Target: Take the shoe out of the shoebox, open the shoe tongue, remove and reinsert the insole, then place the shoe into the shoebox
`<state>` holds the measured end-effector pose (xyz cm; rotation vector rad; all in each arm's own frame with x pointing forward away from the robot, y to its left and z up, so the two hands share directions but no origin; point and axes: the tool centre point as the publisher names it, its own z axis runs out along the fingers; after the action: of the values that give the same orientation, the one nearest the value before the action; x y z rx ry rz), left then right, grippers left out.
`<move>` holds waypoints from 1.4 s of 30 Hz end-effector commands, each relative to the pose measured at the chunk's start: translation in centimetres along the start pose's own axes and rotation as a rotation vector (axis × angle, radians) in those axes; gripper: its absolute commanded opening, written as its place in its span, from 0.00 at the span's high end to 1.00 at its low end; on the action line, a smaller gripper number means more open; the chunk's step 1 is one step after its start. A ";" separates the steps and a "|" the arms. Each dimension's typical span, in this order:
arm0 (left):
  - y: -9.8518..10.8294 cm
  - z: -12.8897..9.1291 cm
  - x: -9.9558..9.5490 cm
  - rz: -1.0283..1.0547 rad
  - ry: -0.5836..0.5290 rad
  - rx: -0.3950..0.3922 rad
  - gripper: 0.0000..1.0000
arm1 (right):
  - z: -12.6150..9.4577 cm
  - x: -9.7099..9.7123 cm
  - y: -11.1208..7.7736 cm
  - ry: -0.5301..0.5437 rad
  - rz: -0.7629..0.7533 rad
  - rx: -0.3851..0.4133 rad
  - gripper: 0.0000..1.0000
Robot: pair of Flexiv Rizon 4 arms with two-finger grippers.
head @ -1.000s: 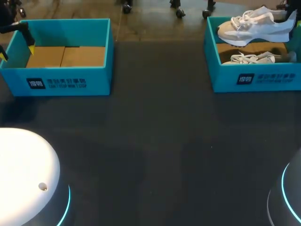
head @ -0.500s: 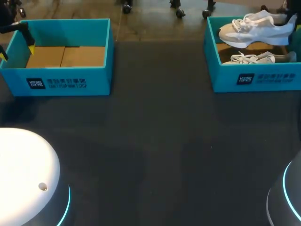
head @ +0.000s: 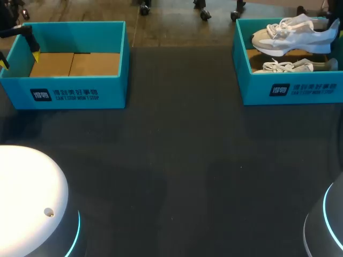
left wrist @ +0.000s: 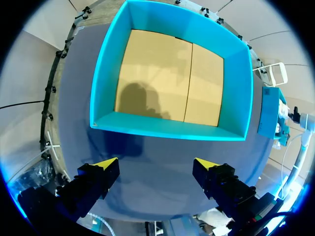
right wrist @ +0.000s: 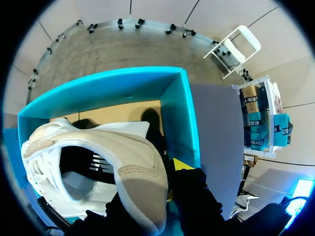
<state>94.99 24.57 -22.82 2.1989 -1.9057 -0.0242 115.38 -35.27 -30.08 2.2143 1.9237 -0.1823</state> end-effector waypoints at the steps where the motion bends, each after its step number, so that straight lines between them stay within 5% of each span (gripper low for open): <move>1: 0.1 0.0 0.0 0.000 0.000 0.003 0.00 | 0.2 0.3 1.1 -0.009 -0.002 0.015 1.00; 19: 0.1 0.0 0.0 0.000 0.000 0.003 0.00 | 0.8 1.9 1.7 -0.017 0.005 0.007 1.00; 42: 0.1 0.0 0.0 0.000 0.000 0.003 0.00 | 4.6 2.7 1.4 0.017 0.010 0.040 1.00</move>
<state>94.99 24.57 -22.82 2.1989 -1.9057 -0.0242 116.30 -33.69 -34.33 2.2486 1.9273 -0.1942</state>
